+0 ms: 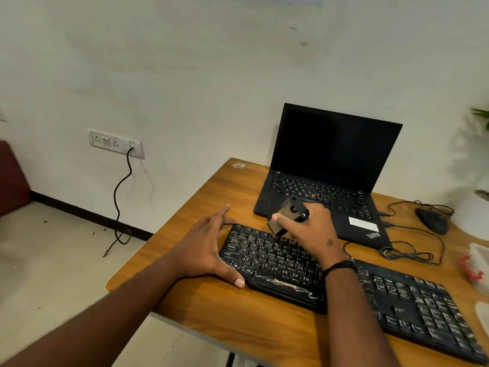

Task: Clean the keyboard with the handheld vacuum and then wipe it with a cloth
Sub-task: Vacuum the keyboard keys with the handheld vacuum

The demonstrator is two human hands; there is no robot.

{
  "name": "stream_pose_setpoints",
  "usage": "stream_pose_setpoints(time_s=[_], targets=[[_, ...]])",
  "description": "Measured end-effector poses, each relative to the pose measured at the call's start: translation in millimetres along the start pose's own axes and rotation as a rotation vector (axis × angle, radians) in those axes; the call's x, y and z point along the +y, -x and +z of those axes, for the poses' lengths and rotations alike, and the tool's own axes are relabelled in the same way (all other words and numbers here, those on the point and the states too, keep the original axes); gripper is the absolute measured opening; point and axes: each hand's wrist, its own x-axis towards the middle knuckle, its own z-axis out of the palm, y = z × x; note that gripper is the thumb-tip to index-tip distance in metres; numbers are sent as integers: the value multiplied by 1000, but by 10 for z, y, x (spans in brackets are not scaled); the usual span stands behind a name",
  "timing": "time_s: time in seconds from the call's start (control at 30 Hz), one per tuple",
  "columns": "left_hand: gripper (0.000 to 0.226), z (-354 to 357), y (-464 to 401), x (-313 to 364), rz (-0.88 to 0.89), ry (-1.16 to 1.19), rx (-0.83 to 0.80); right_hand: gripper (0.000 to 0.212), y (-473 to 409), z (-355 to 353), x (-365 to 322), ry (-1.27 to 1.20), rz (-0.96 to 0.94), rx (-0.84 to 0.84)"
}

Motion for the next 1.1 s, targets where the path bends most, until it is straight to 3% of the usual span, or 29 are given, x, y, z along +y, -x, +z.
stream_pose_setpoints(time_s=[0.1, 0.27, 0.43, 0.6, 0.73, 0.97, 1.1], targets=[[163, 1, -2, 7, -10, 0, 5, 32, 7, 69, -29, 67, 7, -60], [163, -16, 19, 37, -12, 9, 11, 26, 20, 22, -53, 20, -9, 119], [161, -10, 11, 18, -10, 32, 16, 25, 18, 101, -119, 2, -3, -163], [166, -19, 7, 12, 34, 38, 20, 22, -90, 201, -148, 31, 1, -100], [168, -27, 17, 25, 33, 40, 15, 19, -40, -71, -50, -56, 96, -236], [164, 1, -3, 2, 4, 31, 32, 33, -183, 484, -384, 25, -15, -264], [164, 0, -1, 14, 17, 21, 27, 30, -169, 88, -262, 38, 109, -343]])
